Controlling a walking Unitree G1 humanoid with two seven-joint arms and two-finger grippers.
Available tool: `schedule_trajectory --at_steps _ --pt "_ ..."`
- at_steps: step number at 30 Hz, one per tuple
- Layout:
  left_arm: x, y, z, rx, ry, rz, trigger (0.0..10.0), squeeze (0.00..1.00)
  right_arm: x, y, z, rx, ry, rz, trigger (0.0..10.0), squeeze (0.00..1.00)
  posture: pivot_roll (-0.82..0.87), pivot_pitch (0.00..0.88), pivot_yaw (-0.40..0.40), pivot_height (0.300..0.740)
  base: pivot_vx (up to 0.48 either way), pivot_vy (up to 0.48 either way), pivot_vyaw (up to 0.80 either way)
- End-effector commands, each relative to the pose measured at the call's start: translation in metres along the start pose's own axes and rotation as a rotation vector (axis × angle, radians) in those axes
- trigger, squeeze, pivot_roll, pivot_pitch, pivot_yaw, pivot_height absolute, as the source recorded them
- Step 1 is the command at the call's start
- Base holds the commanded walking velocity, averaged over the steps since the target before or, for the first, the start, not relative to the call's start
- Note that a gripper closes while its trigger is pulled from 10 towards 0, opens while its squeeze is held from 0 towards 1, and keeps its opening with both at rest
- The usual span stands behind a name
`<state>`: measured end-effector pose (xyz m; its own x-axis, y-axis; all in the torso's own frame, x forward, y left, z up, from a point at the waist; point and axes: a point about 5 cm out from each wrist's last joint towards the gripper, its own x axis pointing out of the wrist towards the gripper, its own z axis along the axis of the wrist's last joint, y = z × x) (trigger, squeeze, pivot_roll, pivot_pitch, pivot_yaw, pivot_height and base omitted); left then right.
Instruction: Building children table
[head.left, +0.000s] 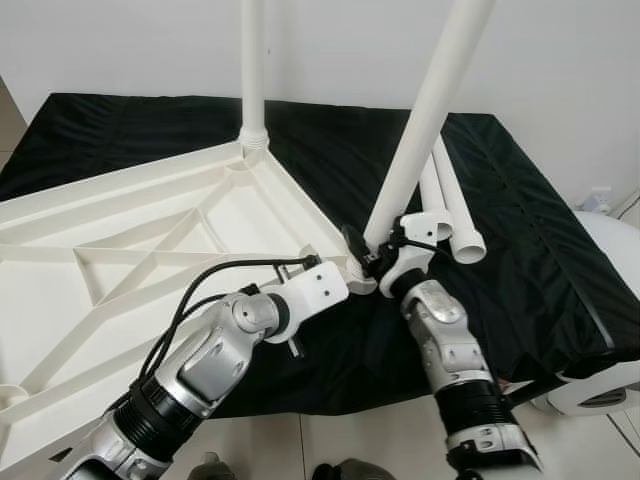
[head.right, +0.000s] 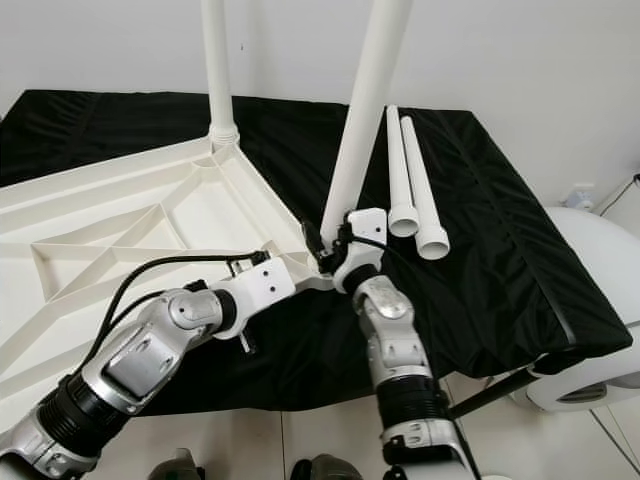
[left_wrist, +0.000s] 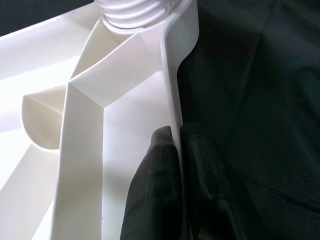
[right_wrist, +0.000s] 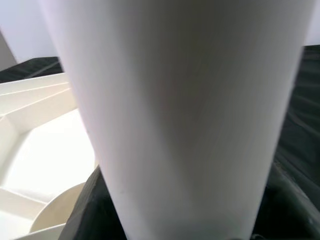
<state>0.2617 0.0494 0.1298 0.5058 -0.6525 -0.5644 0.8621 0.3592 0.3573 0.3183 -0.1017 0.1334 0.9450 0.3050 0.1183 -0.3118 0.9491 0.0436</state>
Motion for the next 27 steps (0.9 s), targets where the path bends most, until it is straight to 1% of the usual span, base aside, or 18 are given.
schedule_trajectory --at_steps 1,2,3,4,5,6,11,16,17,18,19,27 --pt "0.001 -0.01 0.015 0.066 -0.067 -0.04 10.0 0.0 0.0 0.0 0.001 0.001 0.002 -0.054 10.0 0.0 0.05 0.0 -0.098 0.74 0.0 0.0 0.0" --pt "0.001 -0.01 0.015 0.065 -0.066 -0.037 10.0 0.0 -0.001 0.006 0.0 -0.005 0.004 -0.1 10.0 0.0 0.06 0.0 -0.102 0.74 0.0 0.0 0.0" --pt "0.001 -0.01 0.015 0.065 -0.066 -0.037 10.0 0.0 -0.001 0.006 0.0 -0.005 0.004 -0.1 10.0 0.0 0.06 0.0 -0.102 0.74 0.0 0.0 0.0" --pt "0.001 -0.01 0.015 0.064 -0.066 -0.035 10.0 0.0 -0.001 0.013 0.0 -0.01 0.01 -0.123 10.0 0.0 0.06 0.0 -0.103 0.74 0.0 0.0 0.0" --pt "0.001 -0.01 0.015 0.064 -0.066 -0.035 10.0 0.0 -0.001 0.013 0.0 -0.01 0.01 -0.123 10.0 0.0 0.06 0.0 -0.103 0.74 0.0 0.0 0.0" --pt "0.001 -0.01 0.015 0.063 -0.066 -0.033 10.0 0.0 -0.001 0.018 0.0 -0.025 0.006 -0.12 10.0 0.0 0.06 0.0 -0.104 0.74 0.0 0.0 0.0" --pt "0.001 -0.009 0.015 0.063 -0.066 -0.03 10.0 0.0 0.0 0.014 0.003 -0.032 0.004 -0.127 10.0 0.0 0.06 0.0 -0.106 0.74 0.0 0.0 0.0" --pt "0.002 -0.009 0.015 0.066 -0.069 -0.027 10.0 0.0 -0.001 0.016 0.001 -0.026 0.014 -0.147 10.0 0.0 0.06 0.0 -0.108 0.74 0.0 0.0 0.0" --pt "0.002 -0.009 0.015 0.065 -0.07 -0.027 10.0 0.0 -0.002 0.017 0.001 -0.022 0.017 -0.147 10.0 0.14 0.05 0.0 -0.11 0.74 0.0 0.0 0.0" --pt "0.002 -0.009 0.015 0.064 -0.071 -0.028 10.0 0.0 -0.002 0.018 0.001 -0.02 0.019 -0.148 10.0 0.6 0.05 0.0 -0.11 0.74 0.0 0.0 0.0" --pt "0.002 -0.009 0.016 0.063 -0.072 -0.028 10.0 0.0 -0.002 0.018 0.001 -0.011 0.02 -0.133 10.0 1.0 0.05 0.0 -0.109 0.74 0.0 0.0 0.0" --pt "0.003 -0.01 0.016 0.059 -0.073 -0.027 10.0 0.0 -0.005 0.015 0.0 -0.01 0.028 -0.132 10.0 1.0 0.05 0.0 -0.113 0.74 0.0 0.0 0.0"
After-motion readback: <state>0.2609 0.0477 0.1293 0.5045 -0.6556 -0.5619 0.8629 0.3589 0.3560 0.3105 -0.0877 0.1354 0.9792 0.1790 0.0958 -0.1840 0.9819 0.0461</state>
